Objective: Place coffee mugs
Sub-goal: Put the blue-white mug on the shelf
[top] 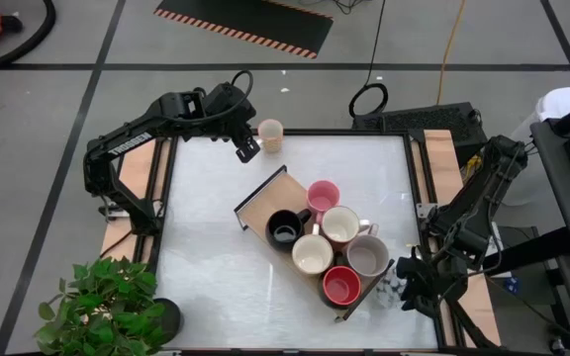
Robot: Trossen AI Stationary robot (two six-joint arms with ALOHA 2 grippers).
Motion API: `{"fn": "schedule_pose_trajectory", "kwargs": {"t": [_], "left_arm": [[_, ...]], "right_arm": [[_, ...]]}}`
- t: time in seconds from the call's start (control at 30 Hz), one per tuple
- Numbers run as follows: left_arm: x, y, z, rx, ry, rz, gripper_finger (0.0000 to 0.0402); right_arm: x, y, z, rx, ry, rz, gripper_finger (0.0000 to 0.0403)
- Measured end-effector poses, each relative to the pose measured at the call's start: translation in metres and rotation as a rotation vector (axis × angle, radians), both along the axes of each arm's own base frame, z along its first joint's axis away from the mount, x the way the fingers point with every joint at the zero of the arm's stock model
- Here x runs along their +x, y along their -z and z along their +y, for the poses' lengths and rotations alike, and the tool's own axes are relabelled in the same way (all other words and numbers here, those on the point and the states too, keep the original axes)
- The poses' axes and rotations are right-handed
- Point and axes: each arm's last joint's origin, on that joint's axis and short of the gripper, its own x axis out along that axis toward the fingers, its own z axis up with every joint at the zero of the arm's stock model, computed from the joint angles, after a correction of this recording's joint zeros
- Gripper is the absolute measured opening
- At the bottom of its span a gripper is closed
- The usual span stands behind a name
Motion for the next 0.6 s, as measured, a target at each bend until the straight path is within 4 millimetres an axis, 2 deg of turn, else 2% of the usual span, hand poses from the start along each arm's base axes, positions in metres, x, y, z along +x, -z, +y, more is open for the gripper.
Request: {"fn": "schedule_pose_trajectory", "kwargs": {"t": [0.23,0.47,0.6], "left_arm": [[0.000,0.000,0.000,-0.001,0.000,0.000,0.0079],[0.000,0.000,-0.001,0.000,0.006,0.001,0.0079],[0.000,0.001,-0.003,-0.004,0.012,0.014,0.0079]], "right_arm": [[0.000,-0.001,-0.007,0.007,0.180,0.019,0.0143],[-0.016,0.008,-0.030,-0.118,0.335,0.199,0.0171],[-0.020,0.013,-0.035,-0.093,0.401,0.243,0.0185]]}}
